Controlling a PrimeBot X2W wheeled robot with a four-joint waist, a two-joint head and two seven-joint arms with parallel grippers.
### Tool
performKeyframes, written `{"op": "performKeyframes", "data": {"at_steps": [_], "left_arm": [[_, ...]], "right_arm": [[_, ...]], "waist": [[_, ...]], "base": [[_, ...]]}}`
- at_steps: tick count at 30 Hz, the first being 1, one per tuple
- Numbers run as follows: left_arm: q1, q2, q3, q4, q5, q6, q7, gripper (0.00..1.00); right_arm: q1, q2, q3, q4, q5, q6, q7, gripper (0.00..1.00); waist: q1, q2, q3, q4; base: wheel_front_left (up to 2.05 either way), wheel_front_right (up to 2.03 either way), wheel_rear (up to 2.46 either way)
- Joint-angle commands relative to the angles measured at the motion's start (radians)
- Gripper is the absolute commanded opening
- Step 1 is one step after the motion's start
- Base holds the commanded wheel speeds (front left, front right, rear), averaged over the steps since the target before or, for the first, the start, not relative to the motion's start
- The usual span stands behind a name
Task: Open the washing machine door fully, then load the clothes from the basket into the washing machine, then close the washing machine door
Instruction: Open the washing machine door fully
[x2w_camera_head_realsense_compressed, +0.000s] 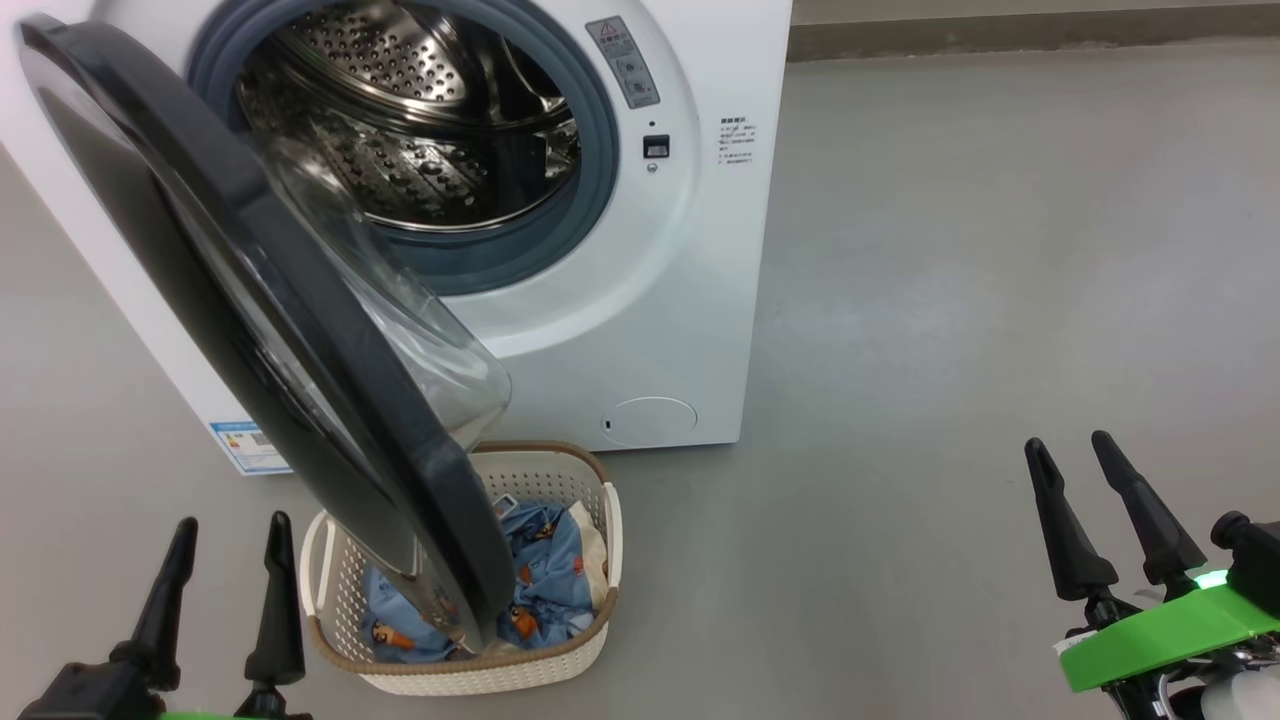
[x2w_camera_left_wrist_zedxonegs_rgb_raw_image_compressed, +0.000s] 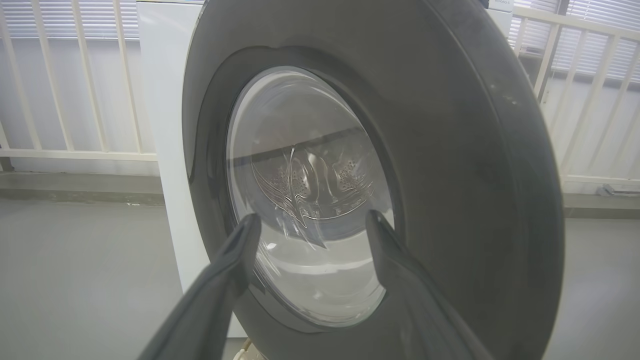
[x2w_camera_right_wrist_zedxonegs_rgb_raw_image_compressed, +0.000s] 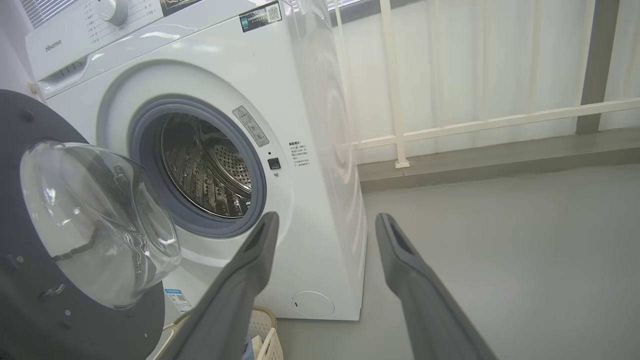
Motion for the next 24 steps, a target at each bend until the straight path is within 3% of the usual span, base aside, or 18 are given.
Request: {"op": "performKeyframes", "data": {"at_steps": [1,24], "left_arm": [[-0.010,0.011,0.033,-0.033,0.014,0.001,-0.006,1.00],[-0.024,0.022,0.015,-0.009,0.003,0.001,-0.006,1.00]], "right_arm": [[0.008,-0.006,-0.002,-0.019,-0.017,0.006,-0.012,1.00],[-0.017,0.022,-0.005,0.030,-0.103,0.006,-0.012,1.00]], "waist": [[-0.0001,0.0000,-0.001,-0.002],[-0.0001,0.0000,-0.005,0.005]], "base": [[0.00,0.00,0.00],[0.00,0.00,0.00]]}}
